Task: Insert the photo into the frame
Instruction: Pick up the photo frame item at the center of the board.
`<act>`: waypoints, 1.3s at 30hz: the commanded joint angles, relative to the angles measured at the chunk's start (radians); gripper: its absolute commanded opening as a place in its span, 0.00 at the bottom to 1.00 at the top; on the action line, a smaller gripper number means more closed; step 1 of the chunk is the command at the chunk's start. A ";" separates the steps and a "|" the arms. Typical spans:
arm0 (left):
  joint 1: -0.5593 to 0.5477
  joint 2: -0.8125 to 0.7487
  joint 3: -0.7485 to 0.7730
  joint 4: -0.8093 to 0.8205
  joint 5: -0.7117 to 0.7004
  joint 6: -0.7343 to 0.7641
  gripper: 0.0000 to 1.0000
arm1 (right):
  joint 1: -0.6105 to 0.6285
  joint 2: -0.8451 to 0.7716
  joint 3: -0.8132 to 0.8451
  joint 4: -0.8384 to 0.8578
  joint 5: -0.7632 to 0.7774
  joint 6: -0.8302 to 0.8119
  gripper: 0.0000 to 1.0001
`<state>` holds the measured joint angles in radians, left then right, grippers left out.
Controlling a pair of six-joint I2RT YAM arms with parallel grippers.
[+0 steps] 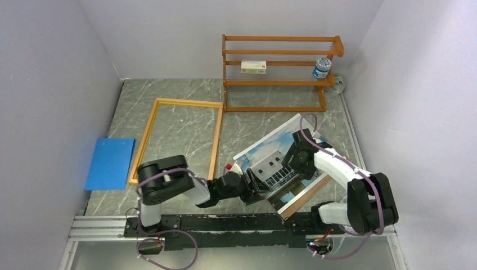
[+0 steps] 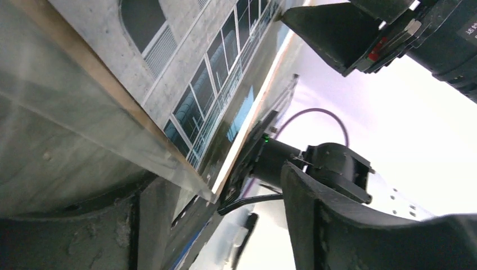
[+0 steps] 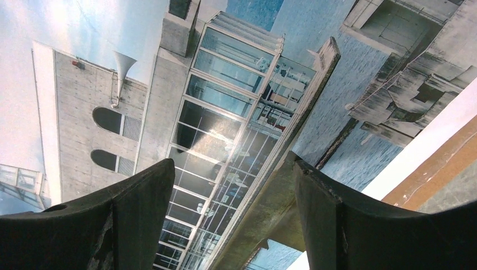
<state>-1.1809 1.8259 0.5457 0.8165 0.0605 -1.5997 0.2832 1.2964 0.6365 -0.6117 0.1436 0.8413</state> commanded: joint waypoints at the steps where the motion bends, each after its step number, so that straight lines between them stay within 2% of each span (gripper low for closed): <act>1: -0.070 0.236 -0.065 0.238 -0.137 -0.157 0.69 | -0.020 0.015 -0.080 -0.006 -0.113 0.005 0.80; 5: -0.130 0.308 -0.050 0.309 -0.240 -0.208 0.60 | -0.035 -0.006 -0.103 -0.001 -0.115 -0.032 0.80; 8: -0.158 0.253 -0.050 0.223 -0.310 -0.207 0.52 | -0.045 -0.022 -0.121 0.008 -0.131 -0.047 0.78; 12: -0.165 0.186 -0.017 0.096 -0.328 -0.152 0.45 | -0.051 -0.034 -0.123 -0.001 -0.133 -0.055 0.78; 19: -0.166 0.160 -0.060 0.173 -0.366 -0.128 0.18 | -0.059 -0.045 -0.113 -0.009 -0.139 -0.069 0.75; 24: -0.164 0.161 -0.072 0.220 -0.357 -0.094 0.05 | -0.061 -0.040 -0.095 -0.016 -0.138 -0.085 0.74; 28: -0.164 0.186 -0.095 0.327 -0.346 -0.065 0.02 | -0.065 -0.042 -0.084 -0.018 -0.140 -0.088 0.74; 31: -0.164 0.148 -0.116 0.337 -0.346 -0.039 0.03 | -0.066 -0.043 -0.058 -0.038 -0.162 -0.094 0.75; 34: -0.155 0.048 -0.112 0.227 -0.323 0.002 0.02 | -0.067 -0.063 -0.016 -0.073 -0.155 -0.104 0.77; 37: -0.119 -0.092 -0.068 -0.016 -0.234 0.056 0.02 | -0.067 -0.086 0.025 -0.106 -0.134 -0.120 0.80; 39: -0.101 -0.208 0.008 -0.286 -0.202 0.108 0.03 | -0.066 -0.096 0.052 -0.127 -0.099 -0.126 0.81</act>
<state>-1.3144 1.8084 0.4541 0.9375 -0.2344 -1.6161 0.2184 1.2247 0.6201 -0.6582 0.0101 0.7395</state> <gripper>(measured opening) 0.033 0.802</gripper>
